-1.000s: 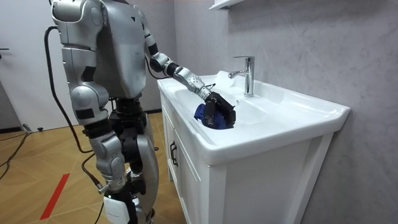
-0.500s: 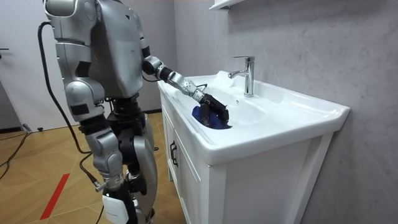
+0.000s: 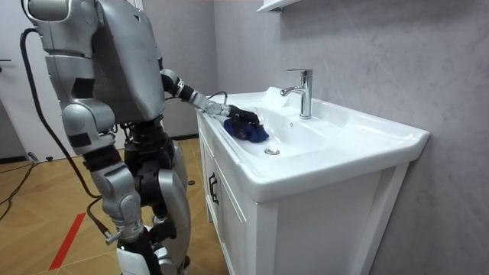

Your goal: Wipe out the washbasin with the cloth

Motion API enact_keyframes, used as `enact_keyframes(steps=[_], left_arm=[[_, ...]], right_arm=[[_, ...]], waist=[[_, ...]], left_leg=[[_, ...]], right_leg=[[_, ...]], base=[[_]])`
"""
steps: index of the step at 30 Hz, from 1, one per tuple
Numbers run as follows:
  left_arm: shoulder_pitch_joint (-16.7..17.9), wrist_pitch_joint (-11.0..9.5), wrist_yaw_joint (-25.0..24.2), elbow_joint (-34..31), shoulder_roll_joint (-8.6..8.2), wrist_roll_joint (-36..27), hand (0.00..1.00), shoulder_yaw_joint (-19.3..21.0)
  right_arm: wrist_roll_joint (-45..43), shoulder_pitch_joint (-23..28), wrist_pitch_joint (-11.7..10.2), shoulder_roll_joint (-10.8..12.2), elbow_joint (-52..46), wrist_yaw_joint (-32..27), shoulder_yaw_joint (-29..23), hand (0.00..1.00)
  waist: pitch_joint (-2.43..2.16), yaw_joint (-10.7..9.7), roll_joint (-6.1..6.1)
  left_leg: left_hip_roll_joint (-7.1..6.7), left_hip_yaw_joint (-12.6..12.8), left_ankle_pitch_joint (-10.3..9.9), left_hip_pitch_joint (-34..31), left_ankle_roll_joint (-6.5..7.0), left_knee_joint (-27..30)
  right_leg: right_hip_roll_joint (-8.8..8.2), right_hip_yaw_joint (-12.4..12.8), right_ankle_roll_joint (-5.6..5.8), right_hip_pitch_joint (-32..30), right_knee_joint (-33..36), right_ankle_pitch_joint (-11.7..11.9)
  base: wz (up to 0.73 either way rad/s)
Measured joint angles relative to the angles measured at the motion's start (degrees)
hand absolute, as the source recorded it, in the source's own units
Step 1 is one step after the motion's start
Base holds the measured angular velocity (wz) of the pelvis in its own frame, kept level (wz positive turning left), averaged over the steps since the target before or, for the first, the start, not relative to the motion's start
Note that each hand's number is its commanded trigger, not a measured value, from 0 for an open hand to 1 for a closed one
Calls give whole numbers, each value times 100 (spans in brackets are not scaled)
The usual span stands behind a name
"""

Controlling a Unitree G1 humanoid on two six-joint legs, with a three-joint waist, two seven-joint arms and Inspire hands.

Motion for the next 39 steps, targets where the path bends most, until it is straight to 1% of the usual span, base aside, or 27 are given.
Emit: enact_keyframes(steps=[1,2,4,5,6,8,9,10,13,17,20,22,23,25,26,28,30,31,32,33,34,35,36,38,39], left_arm=[[1,41,130,99,1,305,100,46],[7,62,193,127,1,432,100,58],[80,222,352,129,2,777,100,113],[103,249,391,129,4,831,100,136],[163,289,485,129,11,949,100,192],[242,312,603,123,14,1026,100,288],[271,313,681,123,15,1026,100,339],[277,315,748,116,15,1023,100,369],[329,315,877,85,14,1024,100,519],[352,315,944,22,15,1023,100,533],[423,315,968,-186,15,1057,100,532],[516,315,983,-370,20,1056,100,532],[538,315,984,-403,20,1055,100,532],[616,311,981,-539,20,1030,100,531],[652,311,969,-624,20,1028,100,531],[665,301,955,-819,26,1018,100,525],[687,263,954,-934,44,1011,100,525],[707,255,954,-1020,55,931,100,525],[716,252,953,-1063,57,911,100,526],[763,250,930,-1213,59,912,100,526],[816,250,917,-1447,68,915,100,527],[832,250,917,-1544,75,916,100,527],[835,250,911,-1699,80,913,100,528],[836,248,859,-1902,80,913,100,527],[836,244,855,-1979,79,912,100,527]], right_arm=[[-166,-13,61,-14,29,20,-64,0],[-226,-12,99,-17,35,23,-111,0],[-433,1,228,-55,100,59,-184,0],[-436,0,254,-64,136,61,-223,0],[-459,-5,338,-94,196,61,-246,0],[-436,0,401,-122,269,39,-254,0],[-430,0,444,-127,270,-13,-264,0],[-426,-5,461,-127,273,-72,-267,0],[-429,-73,463,-128,275,-130,-301,0],[-410,-110,471,-147,262,-116,-312,0],[-400,-135,462,-168,238,-114,-315,0],[-336,-171,441,-181,229,-115,-304,0],[-280,-179,412,-181,229,-114,-287,0],[40,-234,282,-180,233,-115,-206,0],[143,-242,243,-178,231,-113,-204,0],[378,-247,81,-177,243,-116,-186,0],[465,-273,18,-175,251,-111,-185,0],[520,-291,-31,-175,270,-112,-179,0],[545,-291,-60,-174,273,-112,-153,0],[571,-279,-103,-161,276,-111,-144,0],[625,-287,-119,-151,293,-107,-137,0],[664,-289,-120,-148,301,-101,-133,0],[719,-281,-125,-149,313,-63,-134,0],[723,-271,-134,-156,314,-25,-135,0],[719,-249,-181,-158,316,15,-135,0]], waist=[[-8,-7,10],[-13,-11,16],[-40,-12,49],[-46,-12,58],[-63,-11,79],[-64,26,90],[-64,101,97],[-63,147,96],[-61,154,90],[-61,184,95],[-63,283,108],[-57,297,129],[-59,302,137],[-50,309,167],[-49,308,173],[-47,299,196],[-32,303,214],[-18,315,220],[-16,316,220],[-16,312,221],[4,321,238],[26,347,231],[48,423,217],[60,459,194],[60,459,189]], left_leg=[[3,-16,2,-1,-4,-4],[4,-24,2,-1,-6,-6],[14,-83,-2,-11,-18,-14],[16,-95,-2,-14,-18,-13],[18,-111,1,-13,-21,-11],[19,-97,14,20,-39,-5],[26,-122,17,43,-42,-3],[30,-156,17,55,-42,-3],[32,-193,17,63,-43,-4],[35,-259,17,51,-44,-1],[43,-297,17,-11,-44,2],[47,-481,17,-44,-44,0],[51,-508,17,-44,-45,0],[62,-659,17,-61,-45,4],[62,-711,17,-69,-45,3],[61,-824,16,-118,-45,1],[61,-894,16,-154,-46,-4],[61,-889,16,-167,-46,-3],[61,-897,16,-177,-46,1],[59,-970,15,-220,-47,12],[55,-1026,14,-237,-49,13],[54,-1026,14,-248,-49,13],[50,-1029,14,-288,-50,19],[34,-1044,23,-360,-64,34],[13,-1048,25,-391,-69,36]], right_leg=[[5,2,-5,-2,0,3],[8,2,-7,-4,0,5],[25,22,-28,-23,7,18],[30,34,-34,-25,6,22],[36,51,-38,-2,5,25],[43,107,-47,4,16,28],[51,127,-55,12,16,33],[58,118,-60,22,12,34],[63,103,-85,35,-6,10],[62,55,-100,47,-15,-11],[67,38,-106,-2,-15,-11],[59,-133,-107,-14,-17,-11],[58,-203,-108,-14,-17,-10],[44,-469,-115,-11,-18,-6],[39,-534,-115,-11,-24,-6],[25,-665,-118,12,-86,-4],[23,-716,-119,4,-101,-4],[23,-737,-119,-2,-105,-4],[21,-761,-119,-3,-107,-4],[15,-821,-118,-12,-111,-4],[10,-837,-118,-19,-111,-4],[7,-848,-118,-26,-111,-4],[-21,-885,-119,-50,-113,-4],[-60,-970,-118,-76,-130,-4],[-61,-986,-118,-67,-183,-4]], base=[[-8],[-8],[-12],[-15],[-16],[-21],[-21],[-14],[0],[4],[2],[11],[6],[5],[14],[25],[21],[13],[14],[20],[21],[16],[17],[22],[19]])
